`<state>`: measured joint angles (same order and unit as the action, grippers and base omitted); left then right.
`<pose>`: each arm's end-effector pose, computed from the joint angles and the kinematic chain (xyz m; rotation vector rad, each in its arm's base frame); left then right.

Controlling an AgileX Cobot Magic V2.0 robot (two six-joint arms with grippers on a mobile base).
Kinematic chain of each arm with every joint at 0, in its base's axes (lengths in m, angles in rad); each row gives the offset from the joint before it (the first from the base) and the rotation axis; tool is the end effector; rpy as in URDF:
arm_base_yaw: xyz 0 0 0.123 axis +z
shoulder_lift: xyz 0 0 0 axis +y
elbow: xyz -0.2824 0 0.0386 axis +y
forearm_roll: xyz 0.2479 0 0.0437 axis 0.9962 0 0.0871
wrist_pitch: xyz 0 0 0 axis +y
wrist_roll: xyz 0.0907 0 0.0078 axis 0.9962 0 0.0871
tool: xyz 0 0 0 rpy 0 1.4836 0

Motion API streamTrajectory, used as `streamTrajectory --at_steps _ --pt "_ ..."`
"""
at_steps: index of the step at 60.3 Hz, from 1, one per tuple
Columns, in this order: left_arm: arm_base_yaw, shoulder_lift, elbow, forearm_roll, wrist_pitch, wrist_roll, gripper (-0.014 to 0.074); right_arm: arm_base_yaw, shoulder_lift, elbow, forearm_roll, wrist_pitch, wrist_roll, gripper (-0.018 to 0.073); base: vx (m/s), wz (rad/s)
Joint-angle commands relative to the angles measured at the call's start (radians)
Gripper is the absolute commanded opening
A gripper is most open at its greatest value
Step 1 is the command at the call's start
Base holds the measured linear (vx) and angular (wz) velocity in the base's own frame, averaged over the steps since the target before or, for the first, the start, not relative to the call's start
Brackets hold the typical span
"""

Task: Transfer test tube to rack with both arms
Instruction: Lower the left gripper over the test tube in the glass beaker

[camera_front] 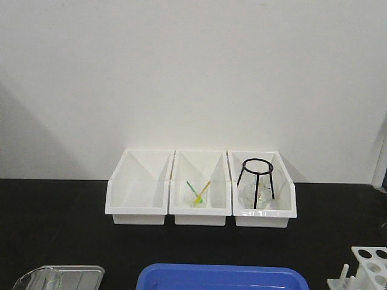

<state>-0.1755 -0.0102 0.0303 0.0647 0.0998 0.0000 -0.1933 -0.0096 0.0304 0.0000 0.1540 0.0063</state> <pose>0.0562 -0.0094 0.1943 0.1869 1.5930 -0.0811 0.0556 -0.0109 0.1893 0.1654 1.6521 -0.1420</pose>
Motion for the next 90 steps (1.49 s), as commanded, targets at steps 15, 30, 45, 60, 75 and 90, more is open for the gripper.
streamTrajectory --at_steps 15,30,45,60,75,90 --pt "0.000 -0.017 -0.007 -0.007 -0.084 -0.009 0.0004 -0.003 -0.014 0.003 -0.007 -0.090 -0.006 -0.0011 0.02 -0.01" --pt "0.000 -0.017 -0.007 -0.007 -0.084 -0.009 0.0004 -0.003 -0.014 0.003 -0.008 -0.100 -0.006 -0.0011 0.00 0.00" --pt "0.000 -0.017 -0.012 -0.008 -0.166 -0.010 0.0004 -0.003 -0.014 0.003 0.027 -0.203 0.009 -0.0011 0.00 0.00" --pt "0.000 -0.017 -0.021 -0.008 -0.518 -0.010 0.0004 -0.003 -0.014 -0.071 0.029 -0.394 -0.006 -0.0011 0.00 0.00" --pt "0.000 0.105 -0.354 -0.005 -0.312 0.023 0.0004 -0.003 0.161 -0.377 -0.011 -0.306 -0.074 -0.0011 0.00 0.00" --pt "0.000 0.519 -0.669 -0.005 -0.251 0.078 0.0004 -0.003 0.539 -0.626 0.000 -0.318 -0.072 -0.0011 0.00 0.00"
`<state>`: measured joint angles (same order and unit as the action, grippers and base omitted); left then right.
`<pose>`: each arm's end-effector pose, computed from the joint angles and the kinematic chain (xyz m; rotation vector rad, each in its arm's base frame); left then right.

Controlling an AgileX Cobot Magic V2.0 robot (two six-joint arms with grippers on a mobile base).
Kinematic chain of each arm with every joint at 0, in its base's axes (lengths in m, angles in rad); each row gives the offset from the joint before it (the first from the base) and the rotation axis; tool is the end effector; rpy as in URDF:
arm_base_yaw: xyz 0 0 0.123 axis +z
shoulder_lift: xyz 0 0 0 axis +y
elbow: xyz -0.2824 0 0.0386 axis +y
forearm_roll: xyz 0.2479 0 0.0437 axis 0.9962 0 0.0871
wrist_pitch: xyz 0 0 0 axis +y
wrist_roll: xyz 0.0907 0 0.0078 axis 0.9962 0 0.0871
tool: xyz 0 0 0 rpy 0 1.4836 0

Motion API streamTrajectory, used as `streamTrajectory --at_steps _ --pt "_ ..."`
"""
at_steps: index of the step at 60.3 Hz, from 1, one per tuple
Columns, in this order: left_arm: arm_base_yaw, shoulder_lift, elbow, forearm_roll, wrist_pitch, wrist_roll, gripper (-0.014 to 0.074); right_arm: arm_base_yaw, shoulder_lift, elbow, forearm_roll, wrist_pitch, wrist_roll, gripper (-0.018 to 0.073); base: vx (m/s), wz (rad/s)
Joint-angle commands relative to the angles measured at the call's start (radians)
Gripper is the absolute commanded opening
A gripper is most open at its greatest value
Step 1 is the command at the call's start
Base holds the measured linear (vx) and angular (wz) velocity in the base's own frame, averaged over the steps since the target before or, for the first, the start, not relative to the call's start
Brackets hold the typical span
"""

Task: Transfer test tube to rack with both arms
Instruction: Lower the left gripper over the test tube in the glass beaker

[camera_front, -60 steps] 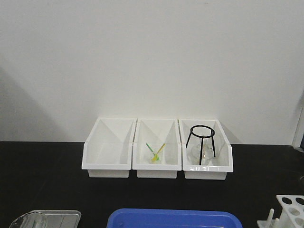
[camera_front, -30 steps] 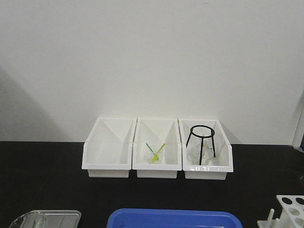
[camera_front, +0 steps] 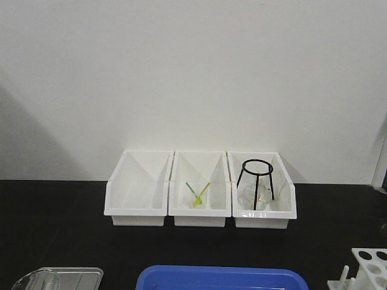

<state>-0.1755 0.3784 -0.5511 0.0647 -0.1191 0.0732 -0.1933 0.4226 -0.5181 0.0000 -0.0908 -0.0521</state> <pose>0.0719 -0.0135 0.3824 0.1924 1.1765 -0.0380 0.0869 -0.0170 0.3656 0.0917 1.2969 -0.2099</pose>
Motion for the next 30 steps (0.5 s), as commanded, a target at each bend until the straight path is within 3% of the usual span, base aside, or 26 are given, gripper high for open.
streamTrajectory --at_steps 1,20,30 --pt "0.000 0.148 -0.096 -0.005 -0.032 0.003 0.0004 -0.003 0.122 -0.082 0.000 -0.077 -0.013 -0.0011 0.00 0.00" --pt "0.000 0.318 -0.136 -0.007 -0.056 -0.007 0.0007 -0.003 0.255 -0.093 0.000 -0.084 0.067 0.0001 0.00 0.00" --pt "0.000 0.324 -0.136 -0.007 -0.056 -0.007 0.0063 -0.003 0.255 -0.093 0.000 -0.087 0.068 0.0076 0.00 0.00"
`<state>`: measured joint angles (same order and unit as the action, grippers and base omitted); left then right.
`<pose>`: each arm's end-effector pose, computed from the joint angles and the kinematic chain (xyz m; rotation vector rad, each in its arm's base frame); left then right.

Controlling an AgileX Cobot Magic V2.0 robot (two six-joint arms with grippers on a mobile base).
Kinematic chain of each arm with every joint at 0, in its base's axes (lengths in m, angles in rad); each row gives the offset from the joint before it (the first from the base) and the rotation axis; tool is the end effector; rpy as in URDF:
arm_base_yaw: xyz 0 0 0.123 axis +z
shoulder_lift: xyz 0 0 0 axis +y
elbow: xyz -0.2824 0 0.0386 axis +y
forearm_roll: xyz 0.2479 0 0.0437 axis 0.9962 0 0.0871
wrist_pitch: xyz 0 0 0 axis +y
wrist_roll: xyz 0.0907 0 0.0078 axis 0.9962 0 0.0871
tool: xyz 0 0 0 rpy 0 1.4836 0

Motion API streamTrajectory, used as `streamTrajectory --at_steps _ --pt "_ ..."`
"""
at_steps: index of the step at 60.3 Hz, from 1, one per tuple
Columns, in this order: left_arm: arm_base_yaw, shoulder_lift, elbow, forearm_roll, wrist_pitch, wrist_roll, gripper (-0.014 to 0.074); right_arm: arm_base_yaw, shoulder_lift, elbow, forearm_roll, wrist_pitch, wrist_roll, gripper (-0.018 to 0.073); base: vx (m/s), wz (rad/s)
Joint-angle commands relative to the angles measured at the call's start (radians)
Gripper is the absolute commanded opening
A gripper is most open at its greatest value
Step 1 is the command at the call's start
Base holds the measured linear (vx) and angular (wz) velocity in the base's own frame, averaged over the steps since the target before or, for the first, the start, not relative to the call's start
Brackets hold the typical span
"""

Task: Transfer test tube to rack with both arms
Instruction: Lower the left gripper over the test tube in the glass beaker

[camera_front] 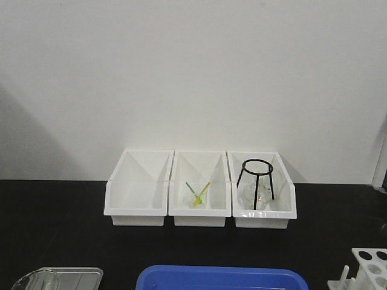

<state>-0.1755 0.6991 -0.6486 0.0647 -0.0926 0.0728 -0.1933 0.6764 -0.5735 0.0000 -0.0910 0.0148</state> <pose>0.1464 -0.0265 0.3770 0.2294 1.4234 -0.0357 0.1431 -0.0280 0.3546 0.1555 1.4891 -0.1439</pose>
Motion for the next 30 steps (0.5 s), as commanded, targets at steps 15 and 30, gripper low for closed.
streamTrajectory --at_steps 15,30 --pt "0.000 0.005 -0.039 -0.006 -0.063 -0.006 0.0303 -0.003 0.001 -0.038 0.000 -0.088 0.001 0.0398 0.00 0.00" --pt "0.000 0.022 -0.039 -0.005 -0.022 -0.003 0.0509 -0.003 0.001 -0.038 0.000 -0.103 0.002 0.0650 0.00 0.00"
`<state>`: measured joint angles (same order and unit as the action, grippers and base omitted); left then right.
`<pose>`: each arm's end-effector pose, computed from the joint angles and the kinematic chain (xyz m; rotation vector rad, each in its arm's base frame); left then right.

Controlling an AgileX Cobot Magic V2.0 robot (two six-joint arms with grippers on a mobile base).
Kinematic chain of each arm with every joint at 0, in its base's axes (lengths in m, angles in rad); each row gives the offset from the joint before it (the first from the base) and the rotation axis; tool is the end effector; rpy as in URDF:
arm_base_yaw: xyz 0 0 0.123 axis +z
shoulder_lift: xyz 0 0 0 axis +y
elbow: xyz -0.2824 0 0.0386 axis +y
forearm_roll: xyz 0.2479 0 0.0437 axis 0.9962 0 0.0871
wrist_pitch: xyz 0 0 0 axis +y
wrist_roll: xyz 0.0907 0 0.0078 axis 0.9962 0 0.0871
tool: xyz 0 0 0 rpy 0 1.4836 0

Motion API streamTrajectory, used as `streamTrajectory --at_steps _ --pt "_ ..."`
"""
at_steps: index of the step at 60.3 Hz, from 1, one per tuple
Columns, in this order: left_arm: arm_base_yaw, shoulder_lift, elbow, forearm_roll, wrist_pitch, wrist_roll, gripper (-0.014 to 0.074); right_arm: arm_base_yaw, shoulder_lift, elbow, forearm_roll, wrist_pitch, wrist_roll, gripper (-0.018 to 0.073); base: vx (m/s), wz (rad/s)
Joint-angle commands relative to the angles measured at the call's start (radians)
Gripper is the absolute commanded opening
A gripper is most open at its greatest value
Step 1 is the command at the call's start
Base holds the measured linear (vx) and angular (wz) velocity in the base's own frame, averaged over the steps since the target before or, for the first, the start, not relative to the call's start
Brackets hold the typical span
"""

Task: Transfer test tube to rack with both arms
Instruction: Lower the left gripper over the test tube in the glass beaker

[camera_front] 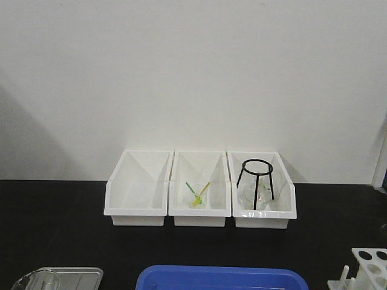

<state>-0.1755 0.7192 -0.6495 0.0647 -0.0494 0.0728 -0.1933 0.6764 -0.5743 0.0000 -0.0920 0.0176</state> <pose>0.1517 -0.0272 0.3704 0.2369 1.4853 -0.0330 0.1431 -0.0280 0.3550 0.1574 1.4870 -0.1417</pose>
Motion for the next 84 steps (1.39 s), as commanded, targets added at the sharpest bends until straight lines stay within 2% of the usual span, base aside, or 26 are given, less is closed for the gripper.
streamTrajectory --at_steps 1,11,17,28,36,40,48,58,79,84 --pt "0.000 0.002 -0.038 -0.005 -0.067 -0.003 0.0512 -0.003 0.001 -0.037 0.000 -0.106 0.000 0.0654 0.00 0.00" --pt "0.000 0.000 -0.038 -0.007 -0.111 -0.006 0.0518 -0.003 0.001 -0.037 0.000 -0.110 0.000 0.0650 0.00 0.00" --pt "0.000 0.003 -0.038 0.011 -0.065 0.013 0.0518 -0.003 0.001 -0.037 0.000 -0.110 0.000 0.0631 0.00 0.00" --pt "0.000 0.042 -0.027 0.098 0.124 0.184 0.0518 -0.003 0.001 -0.036 0.000 -0.106 0.000 0.0571 0.00 0.00" --pt "0.000 0.047 0.054 0.108 0.138 0.268 0.0518 -0.003 0.001 -0.036 0.000 -0.105 0.000 0.0530 0.00 0.00" --pt "0.000 0.047 0.119 0.108 0.127 0.267 0.0518 -0.003 0.001 -0.036 0.000 -0.105 0.000 0.0512 0.00 0.00" --pt "0.000 0.047 0.273 0.107 0.008 0.251 0.0518 0.029 0.001 -0.036 0.000 -0.104 -0.001 0.0486 0.00 0.00" --pt "0.000 0.083 0.404 0.107 -0.206 0.147 0.0518 0.068 0.001 -0.036 0.000 -0.102 -0.038 0.0470 0.00 0.00" --pt "0.000 0.300 0.421 0.106 -0.469 0.159 0.0518 0.068 0.001 -0.036 0.000 -0.102 -0.039 0.0470 0.00 0.00" --pt "0.000 0.351 0.412 0.065 -0.516 0.158 0.0518 0.068 0.001 -0.036 0.000 -0.102 -0.039 0.0470 0.00 0.00"
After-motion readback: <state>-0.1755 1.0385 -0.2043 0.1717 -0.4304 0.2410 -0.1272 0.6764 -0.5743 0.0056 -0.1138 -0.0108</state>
